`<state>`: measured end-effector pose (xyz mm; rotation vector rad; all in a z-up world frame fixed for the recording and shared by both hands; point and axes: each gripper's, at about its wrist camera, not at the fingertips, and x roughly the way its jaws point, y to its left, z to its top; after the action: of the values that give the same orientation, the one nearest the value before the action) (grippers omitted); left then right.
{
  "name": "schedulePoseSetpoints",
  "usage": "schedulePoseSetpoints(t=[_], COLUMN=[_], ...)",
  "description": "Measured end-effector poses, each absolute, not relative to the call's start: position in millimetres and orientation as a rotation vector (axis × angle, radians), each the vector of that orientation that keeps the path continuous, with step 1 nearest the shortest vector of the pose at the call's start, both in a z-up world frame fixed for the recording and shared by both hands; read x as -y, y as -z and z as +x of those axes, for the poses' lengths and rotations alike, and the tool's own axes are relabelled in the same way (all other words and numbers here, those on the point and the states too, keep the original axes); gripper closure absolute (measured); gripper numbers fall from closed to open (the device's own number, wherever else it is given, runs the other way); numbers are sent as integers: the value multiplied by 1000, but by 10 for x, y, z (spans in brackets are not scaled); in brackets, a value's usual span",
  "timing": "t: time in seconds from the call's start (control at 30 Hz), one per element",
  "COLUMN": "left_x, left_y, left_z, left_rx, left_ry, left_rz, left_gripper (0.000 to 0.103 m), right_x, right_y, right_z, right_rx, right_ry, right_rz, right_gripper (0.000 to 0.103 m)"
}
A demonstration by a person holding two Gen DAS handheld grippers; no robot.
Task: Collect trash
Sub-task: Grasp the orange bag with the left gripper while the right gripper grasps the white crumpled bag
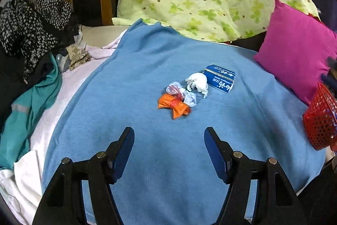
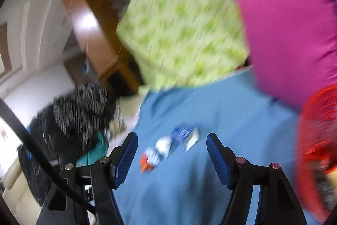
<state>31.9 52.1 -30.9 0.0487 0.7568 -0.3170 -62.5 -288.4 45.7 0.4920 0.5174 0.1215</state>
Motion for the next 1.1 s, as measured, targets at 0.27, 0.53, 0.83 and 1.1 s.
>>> schedulePoseSetpoints(t=[0.27,0.53,0.83,1.1], left_x=[-408,-218,-34,18], left_y=[615,868,1137,1132], left_z=[857,1443,1740,1481], left_rx=[-833,-888,-951,-939], left_ry=[367,400,437,495], left_rz=[-1,-61,-65,-71], left_gripper=[33,33,34,67], right_x=[2239,2095,1989,1975], right_y=[292,883,1245,1218], right_z=[536,1474,2043,1942], right_rx=[-780,-916,-1000,-990], right_ry=[-267,-277,-185,-191], right_rz=[526,620,602,537], right_gripper=[31,33,50,70])
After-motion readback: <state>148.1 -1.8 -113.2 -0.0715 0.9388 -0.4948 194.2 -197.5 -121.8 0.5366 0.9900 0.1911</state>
